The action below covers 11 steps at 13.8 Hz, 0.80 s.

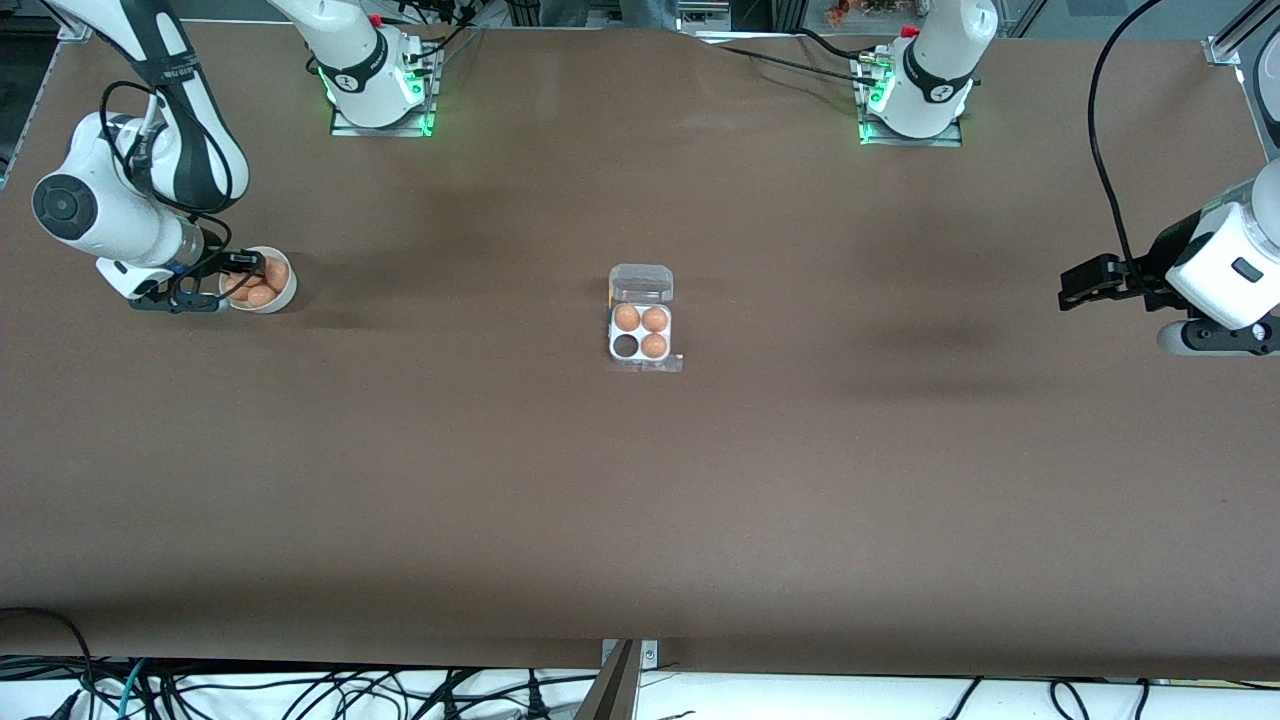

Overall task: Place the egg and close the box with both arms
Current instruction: 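Lower the right gripper and grasp one brown egg, then carry the egg with the right gripper to the carton's empty slot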

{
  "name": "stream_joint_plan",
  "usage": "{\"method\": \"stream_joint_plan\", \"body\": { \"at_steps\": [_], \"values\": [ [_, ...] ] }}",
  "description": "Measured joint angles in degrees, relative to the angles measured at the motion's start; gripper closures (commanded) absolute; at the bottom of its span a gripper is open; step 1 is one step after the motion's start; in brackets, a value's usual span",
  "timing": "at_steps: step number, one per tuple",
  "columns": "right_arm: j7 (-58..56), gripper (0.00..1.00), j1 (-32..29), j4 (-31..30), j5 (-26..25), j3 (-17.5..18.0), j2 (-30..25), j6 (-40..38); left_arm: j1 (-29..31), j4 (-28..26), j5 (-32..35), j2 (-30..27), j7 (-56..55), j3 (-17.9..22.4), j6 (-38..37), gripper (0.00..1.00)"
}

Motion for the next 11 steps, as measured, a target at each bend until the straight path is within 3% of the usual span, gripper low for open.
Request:
{"method": "stream_joint_plan", "body": {
  "at_steps": [7, 11],
  "values": [
    [0.3, 0.60, 0.8, 7.3, 0.2, 0.6, -0.1, -9.8, 0.0, 0.0, 0.0, 0.4, 0.0, 0.2, 0.0, 0.00],
    [4.7, 0.60, 6.8, 16.7, 2.9, 1.4, 1.7, -20.6, 0.0, 0.0, 0.0, 0.5, 0.0, 0.2, 0.0, 0.00]
  ]
}}
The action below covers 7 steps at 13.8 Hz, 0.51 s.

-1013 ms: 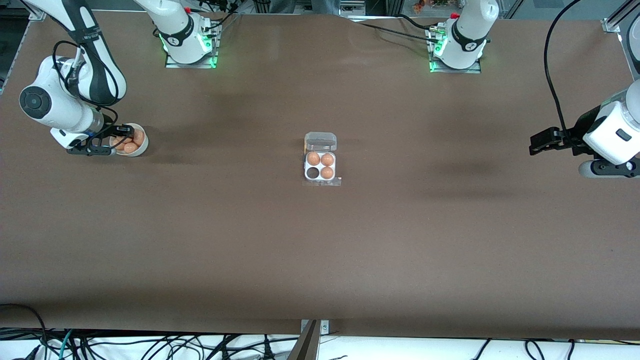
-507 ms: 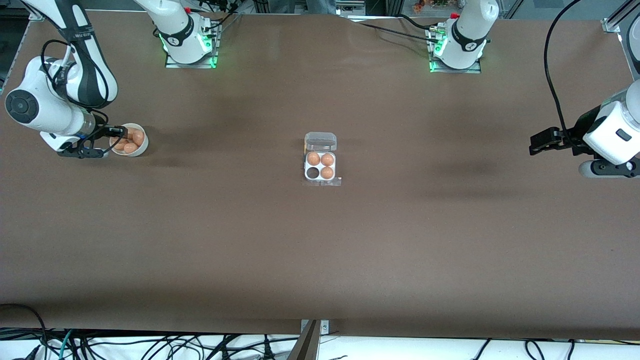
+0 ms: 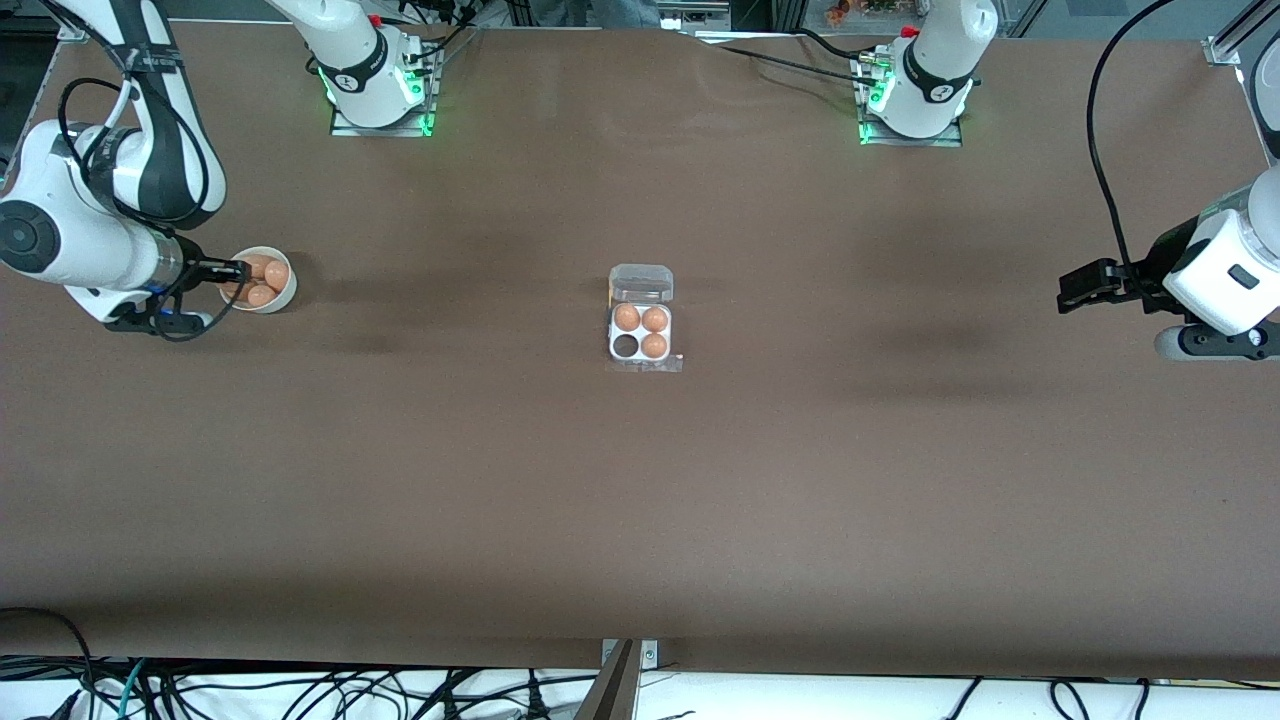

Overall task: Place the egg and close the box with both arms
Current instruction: 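Carry the egg with the right gripper to the carton's empty slot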

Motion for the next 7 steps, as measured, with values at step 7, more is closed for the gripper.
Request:
{"method": "stream_joint_plan", "body": {
  "at_steps": [7],
  "values": [
    [15.3, 0.60, 12.8, 20.2, 12.3, 0.6, 11.0, -13.4, 0.2, 0.0, 0.0, 0.0, 0.0, 0.1, 0.0, 0.00]
  ]
}}
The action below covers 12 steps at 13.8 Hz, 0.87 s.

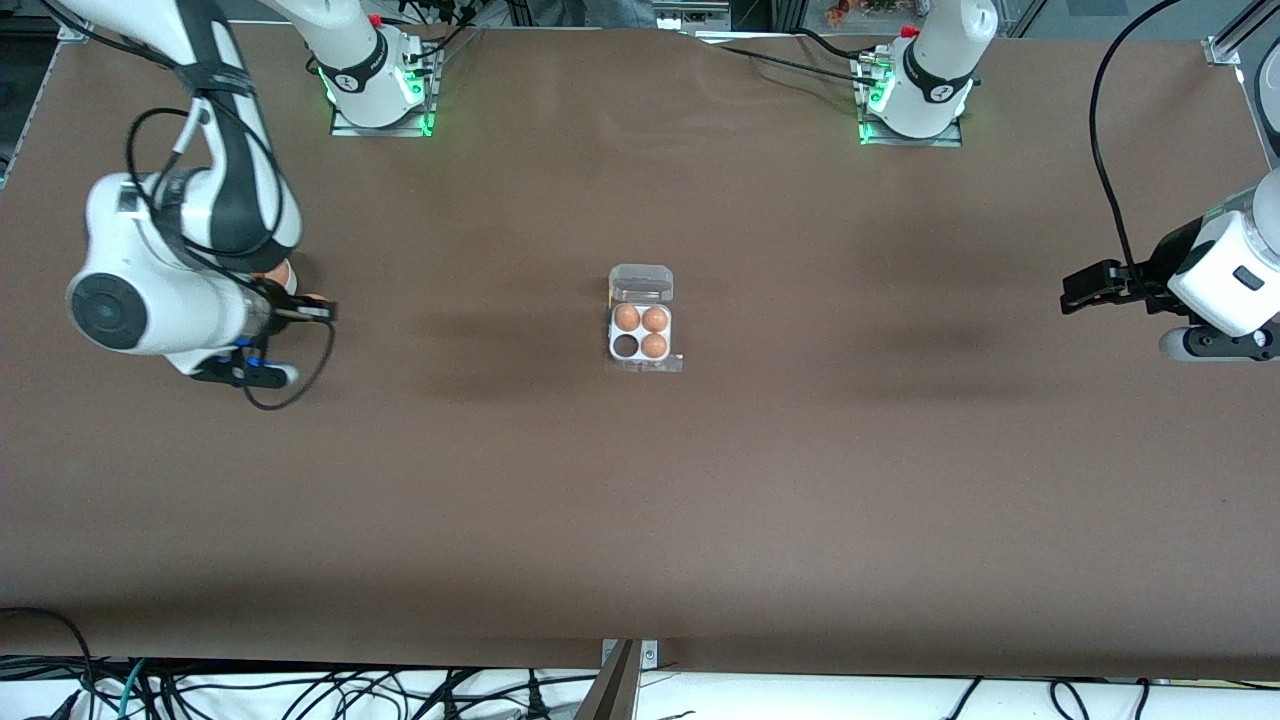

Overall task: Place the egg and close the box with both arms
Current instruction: 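Carry the egg with the right gripper to the carton's empty slot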

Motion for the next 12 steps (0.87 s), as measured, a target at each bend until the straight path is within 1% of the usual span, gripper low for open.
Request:
{"method": "stream_joint_plan", "body": {
  "at_steps": [4, 7, 10, 12],
  "values": [
    [14.5, 0.60, 9.4, 5.6, 8.3, 0.2, 5.7, -0.1, 0.0, 0.0, 0.0, 0.0, 0.0, 0.0, 0.0, 0.00],
    [23.4, 0.60, 15.0, 10.9, 13.9, 0.2, 11.0, 0.6, -0.1, 0.0, 0.0, 0.0, 0.0, 0.0, 0.0, 0.00],
    [31.5, 0.60, 20.0, 17.0, 17.6, 0.2, 16.9, 3.9, -0.2, 0.0, 0.0, 0.0, 0.0, 0.0, 0.0, 0.00],
    [34.2, 0.60, 22.3, 19.2, 20.4, 0.2, 19.5, 6.0, -0.2, 0.0, 0.0, 0.0, 0.0, -0.1, 0.0, 0.00]
  ]
}}
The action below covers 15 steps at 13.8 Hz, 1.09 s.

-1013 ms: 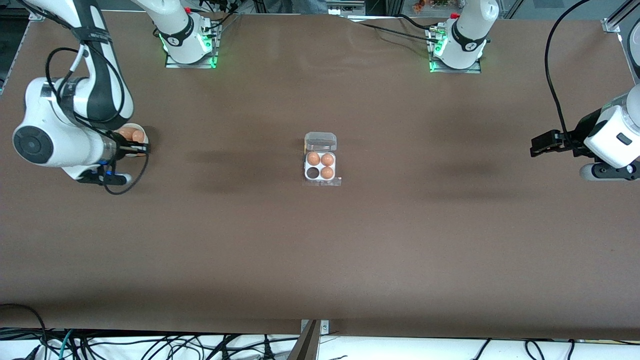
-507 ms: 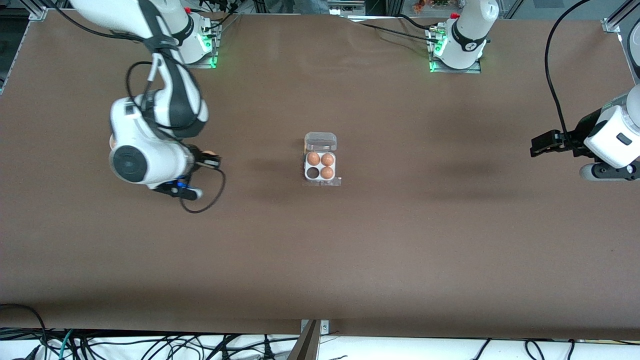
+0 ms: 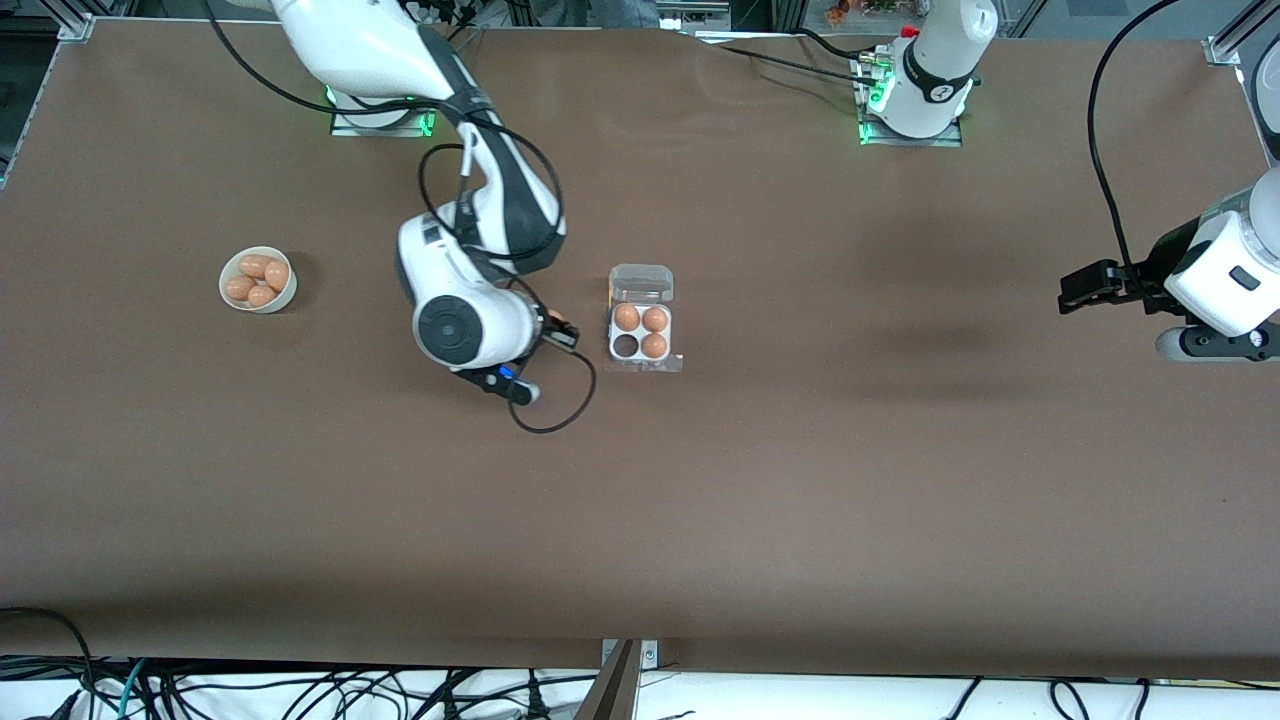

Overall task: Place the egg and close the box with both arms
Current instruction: 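Carry the egg with the right gripper to the carton's empty slot, then open the right gripper to release the egg into the carton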

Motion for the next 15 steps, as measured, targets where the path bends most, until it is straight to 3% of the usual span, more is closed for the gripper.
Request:
{"method": "stream_joint_plan", "body": {
  "at_steps": [9, 15],
  "values": [
    [3.5, 0.60, 4.9, 0.7, 10.3, 0.3, 3.7, 13.2, 0.0, 0.0, 0.0, 0.0, 0.0, 0.0, 0.0, 0.00],
    [4.0, 0.60, 5.1, 0.7, 10.5, 0.7, 5.8, 14.5, 0.0, 0.0, 0.0, 0.0, 0.0, 0.0, 0.0, 0.00]
  ]
}}
